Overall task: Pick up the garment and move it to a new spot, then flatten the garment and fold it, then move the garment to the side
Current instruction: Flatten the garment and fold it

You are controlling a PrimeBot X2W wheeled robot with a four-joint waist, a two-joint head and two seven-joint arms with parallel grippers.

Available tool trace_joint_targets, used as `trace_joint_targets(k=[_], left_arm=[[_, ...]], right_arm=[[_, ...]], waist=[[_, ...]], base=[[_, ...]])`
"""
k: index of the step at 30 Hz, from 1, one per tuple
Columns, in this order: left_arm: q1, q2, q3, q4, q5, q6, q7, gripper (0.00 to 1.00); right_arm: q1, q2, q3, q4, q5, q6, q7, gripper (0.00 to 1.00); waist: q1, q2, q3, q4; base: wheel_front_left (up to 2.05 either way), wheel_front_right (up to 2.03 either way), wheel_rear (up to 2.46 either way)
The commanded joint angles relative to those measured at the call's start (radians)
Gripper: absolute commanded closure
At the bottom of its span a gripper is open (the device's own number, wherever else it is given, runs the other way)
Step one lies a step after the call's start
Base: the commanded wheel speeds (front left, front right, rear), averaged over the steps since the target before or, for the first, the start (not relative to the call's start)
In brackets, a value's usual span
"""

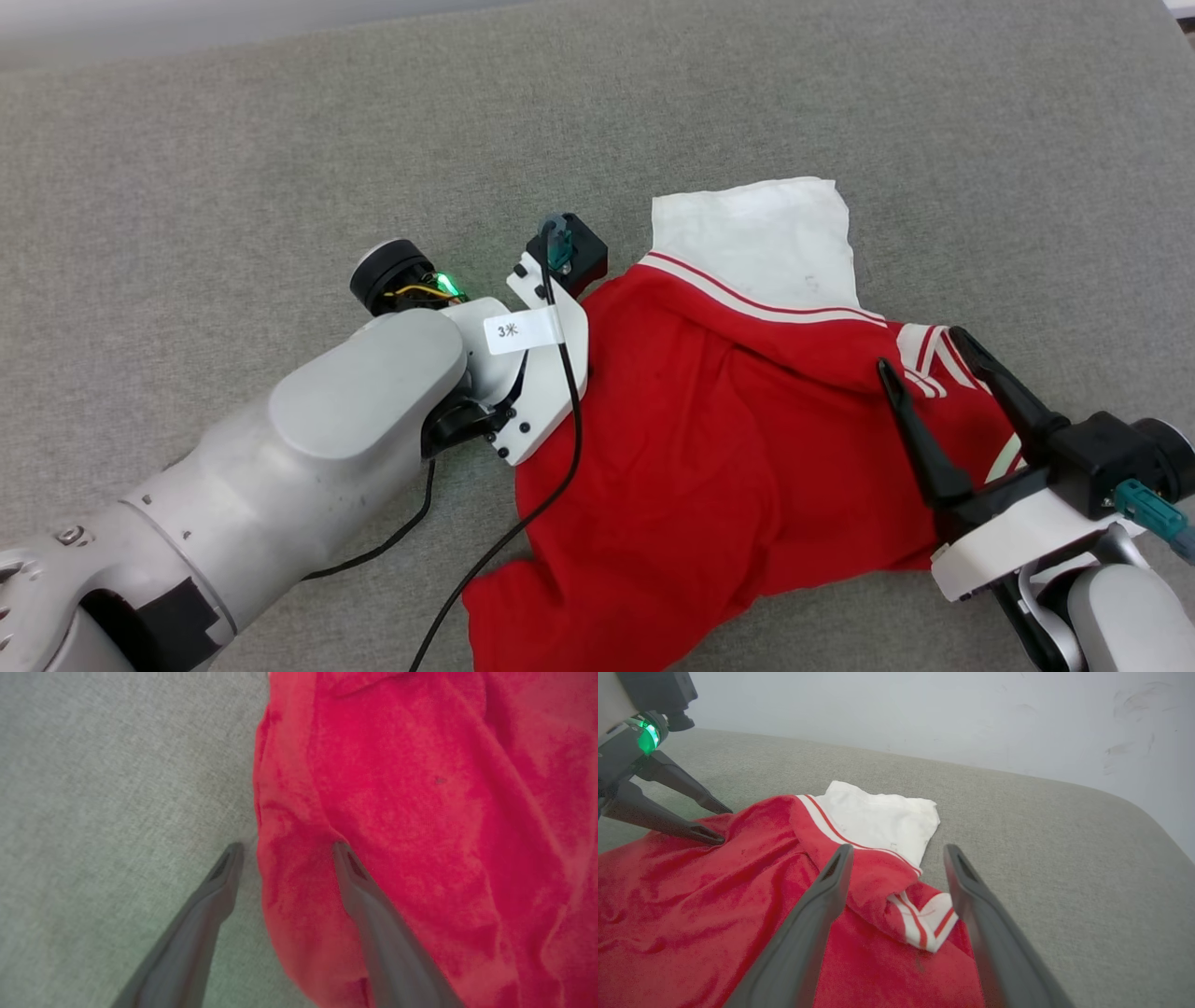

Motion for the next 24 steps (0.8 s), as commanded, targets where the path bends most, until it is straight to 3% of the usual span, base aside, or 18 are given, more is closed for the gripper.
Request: trace_joint_targets(k=[1,3,4,12,17,24], left_arm=[[0.038,0.0,-0.019,0.001,0.012,0.0,-0.001,0.0],[0.039,0.01,-0.022,-0.012,0.036,0.0,-0.028,0.89],[0.032,0.024,-0.019,-0.027,0.049,0.0,-0.094,1.0],[0.045,0.071,0.043,0.011,0.027,0.012,-0.374,1.0],[0.119,0.139,0.11,0.029,-0.012,0.071,-0.496,1.0],[0.292,0.25,0.174,0.004,-0.096,0.169,-0.585,1.0]], right_arm=[[-0.009,0.008,-0.003,0.01,-0.002,-0.001,-0.01,0.0],[-0.009,0.01,-0.009,0.019,-0.004,-0.001,-0.016,0.0],[-0.007,0.015,-0.021,0.028,-0.003,-0.001,-0.026,0.0],[0.026,0.023,-0.061,0.041,-0.018,-0.001,-0.04,0.0],[0.058,0.028,-0.096,0.038,-0.026,-0.001,-0.04,0.0],[0.098,0.019,-0.125,0.029,-0.041,-0.001,-0.023,0.0]], waist=[[0.0,0.0,0.007,-0.001],[0.0,0.0,0.008,0.005],[0.0,0.0,0.0,0.022],[0.0,0.0,-0.049,0.075],[0.0,0.0,-0.084,0.115],[0.0,0.0,-0.133,0.161]], base=[[0.0,0.0,0.0],[0.0,0.0,0.0],[0.0,0.0,0.0],[0.0,0.0,0.0],[0.0,0.0,0.0],[0.0,0.0,0.0]])
